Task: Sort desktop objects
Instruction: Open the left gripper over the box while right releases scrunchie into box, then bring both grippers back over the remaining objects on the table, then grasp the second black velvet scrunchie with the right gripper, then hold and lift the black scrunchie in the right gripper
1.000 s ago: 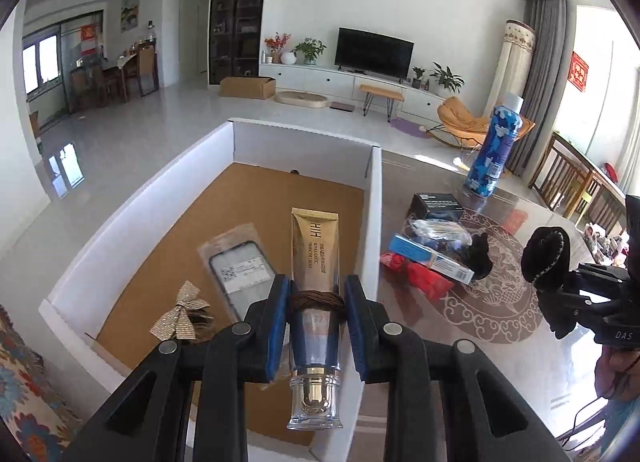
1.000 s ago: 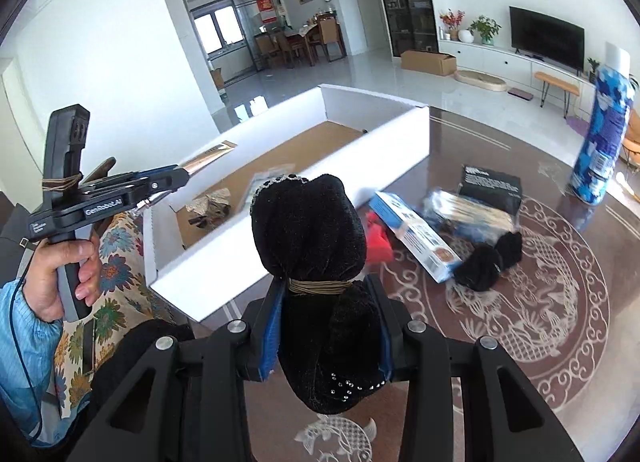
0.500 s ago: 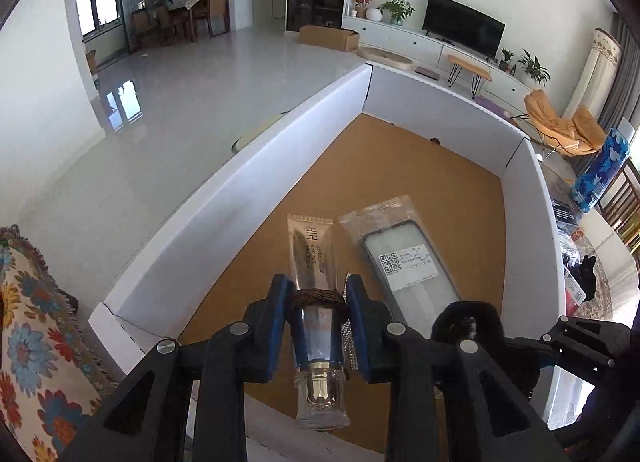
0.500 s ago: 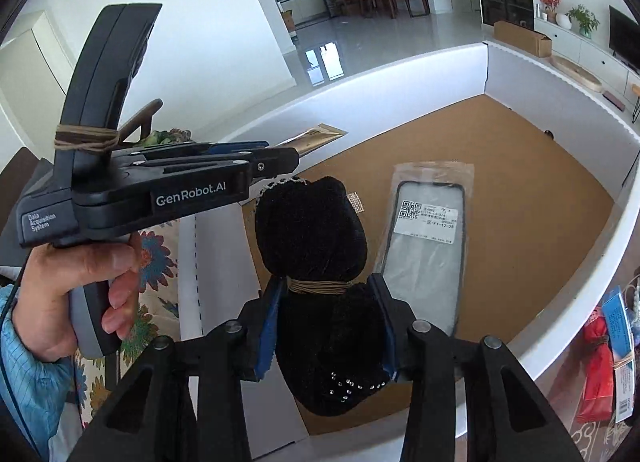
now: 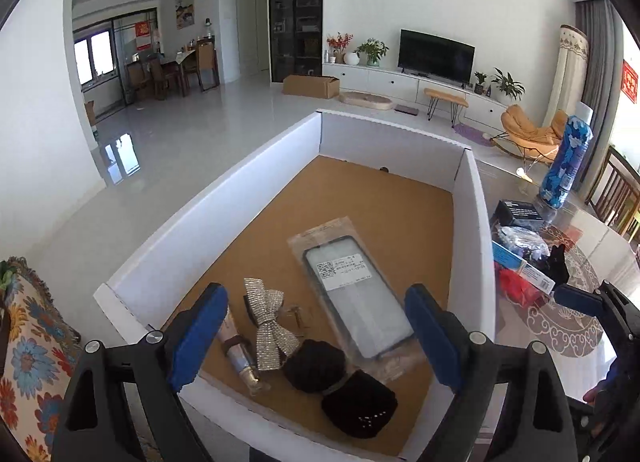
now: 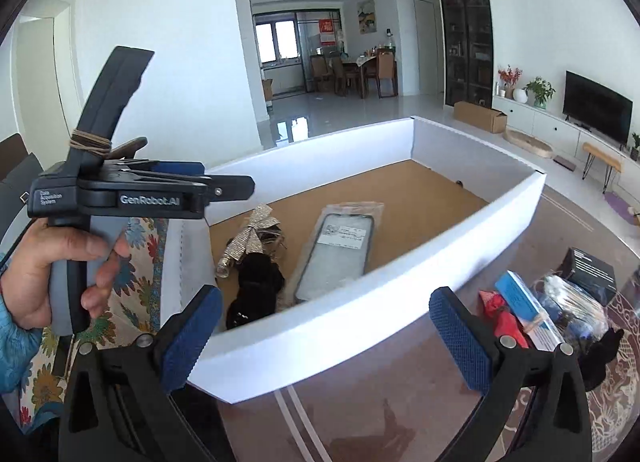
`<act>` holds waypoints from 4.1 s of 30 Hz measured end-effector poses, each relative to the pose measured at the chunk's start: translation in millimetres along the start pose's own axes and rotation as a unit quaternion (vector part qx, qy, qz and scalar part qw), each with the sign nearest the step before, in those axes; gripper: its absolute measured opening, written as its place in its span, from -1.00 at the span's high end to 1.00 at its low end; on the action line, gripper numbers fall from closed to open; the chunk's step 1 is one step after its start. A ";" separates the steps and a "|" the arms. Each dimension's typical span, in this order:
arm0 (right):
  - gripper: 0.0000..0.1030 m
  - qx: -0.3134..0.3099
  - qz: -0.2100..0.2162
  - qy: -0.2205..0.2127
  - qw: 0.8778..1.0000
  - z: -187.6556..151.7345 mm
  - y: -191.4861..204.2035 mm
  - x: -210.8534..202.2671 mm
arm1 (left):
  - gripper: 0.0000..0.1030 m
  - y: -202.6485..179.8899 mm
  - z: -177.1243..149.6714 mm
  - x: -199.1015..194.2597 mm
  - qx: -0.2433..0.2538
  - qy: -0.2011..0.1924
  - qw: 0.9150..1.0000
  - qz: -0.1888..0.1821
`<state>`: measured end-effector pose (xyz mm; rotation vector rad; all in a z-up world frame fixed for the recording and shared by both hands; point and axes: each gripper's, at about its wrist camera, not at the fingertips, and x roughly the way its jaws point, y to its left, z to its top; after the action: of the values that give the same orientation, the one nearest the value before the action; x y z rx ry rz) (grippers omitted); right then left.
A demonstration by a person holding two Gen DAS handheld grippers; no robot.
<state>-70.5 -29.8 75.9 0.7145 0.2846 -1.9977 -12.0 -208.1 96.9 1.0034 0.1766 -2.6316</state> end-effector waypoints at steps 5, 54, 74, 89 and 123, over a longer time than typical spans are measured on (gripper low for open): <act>-1.00 0.046 -0.111 0.037 0.992 -70.8 -84.4 -39.6 | -0.98 -91.6 -1.2 -29.5 0.068 -0.023 0.994 -0.077; -1.00 0.207 -0.285 0.171 0.920 -37.3 -277.0 32.8 | -1.00 -255.0 -104.5 88.3 0.098 0.104 0.977 -0.159; -1.00 0.159 -0.195 0.086 0.964 -62.0 -236.9 -59.2 | -1.00 -261.5 -106.4 88.6 0.110 0.107 0.977 -0.146; -0.98 0.172 -0.033 0.188 0.966 -19.2 -235.0 75.7 | -1.00 -253.4 -104.4 88.7 0.094 0.103 0.977 -0.159; -0.94 0.184 -0.087 0.170 0.964 -80.7 -250.3 -22.9 | -1.00 -261.7 -102.5 96.2 0.101 0.105 0.978 -0.150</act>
<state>-246.1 152.9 2.2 1.3140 0.1823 -2.1135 -103.5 37.5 -43.1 1.4257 0.1164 -2.8516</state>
